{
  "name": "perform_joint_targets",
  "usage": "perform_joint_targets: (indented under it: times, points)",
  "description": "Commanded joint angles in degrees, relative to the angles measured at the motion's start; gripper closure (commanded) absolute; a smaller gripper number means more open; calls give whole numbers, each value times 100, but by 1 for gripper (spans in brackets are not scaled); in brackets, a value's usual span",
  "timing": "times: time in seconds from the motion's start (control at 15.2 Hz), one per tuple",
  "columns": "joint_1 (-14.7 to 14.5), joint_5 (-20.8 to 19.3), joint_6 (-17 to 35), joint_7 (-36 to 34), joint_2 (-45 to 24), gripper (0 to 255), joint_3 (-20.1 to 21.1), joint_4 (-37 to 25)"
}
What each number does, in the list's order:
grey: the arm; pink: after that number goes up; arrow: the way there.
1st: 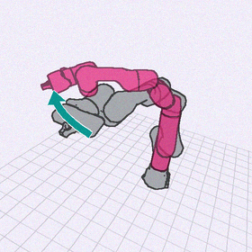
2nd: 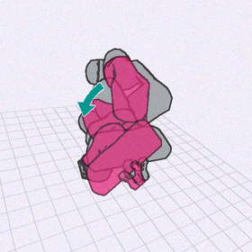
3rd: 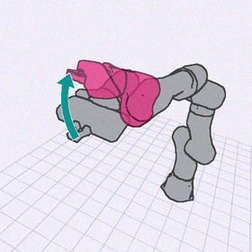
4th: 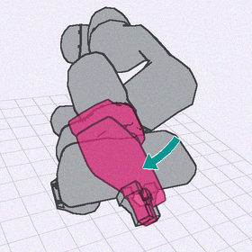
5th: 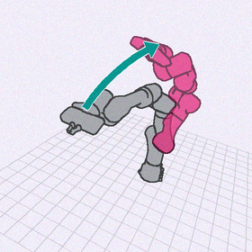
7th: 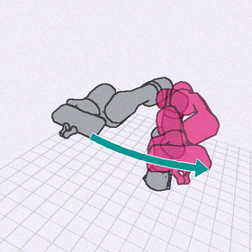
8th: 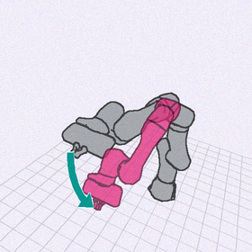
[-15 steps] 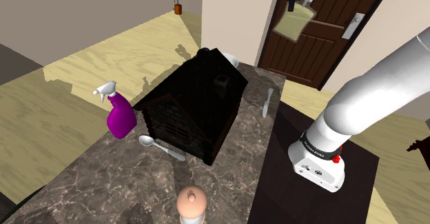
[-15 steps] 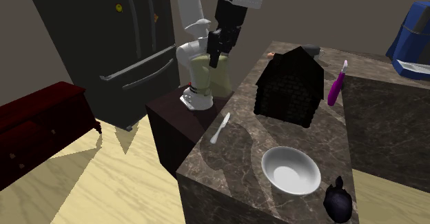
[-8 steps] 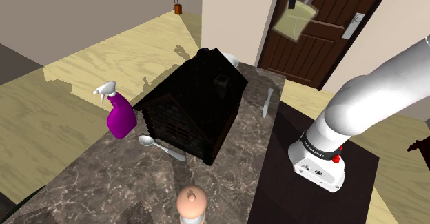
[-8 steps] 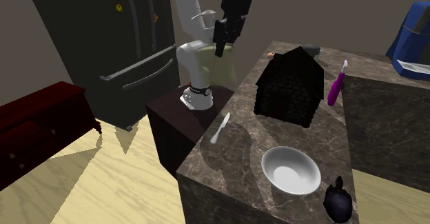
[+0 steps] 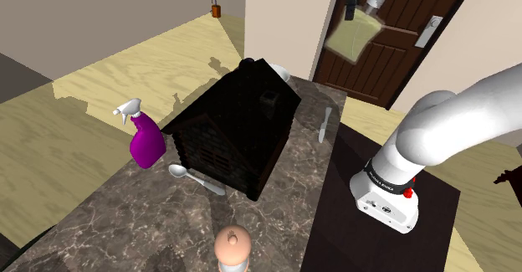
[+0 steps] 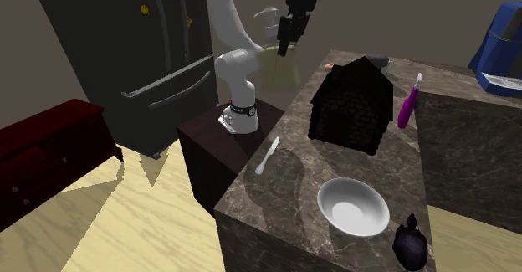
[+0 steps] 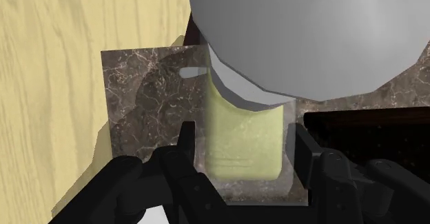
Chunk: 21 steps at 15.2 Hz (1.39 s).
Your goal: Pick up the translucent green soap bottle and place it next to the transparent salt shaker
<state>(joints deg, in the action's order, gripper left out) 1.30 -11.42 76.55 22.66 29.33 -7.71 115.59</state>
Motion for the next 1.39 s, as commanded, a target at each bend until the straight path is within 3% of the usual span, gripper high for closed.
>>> perform_joint_targets:
  times: [0.0,0.66,1.32]
  points:
    - [-66,125,-90,-268,222,255,209,179]
    - [-436,1018,-465,-1625,884,255,1320,602]
    - [-758,2072,-639,-3057,946,255,2518,434]
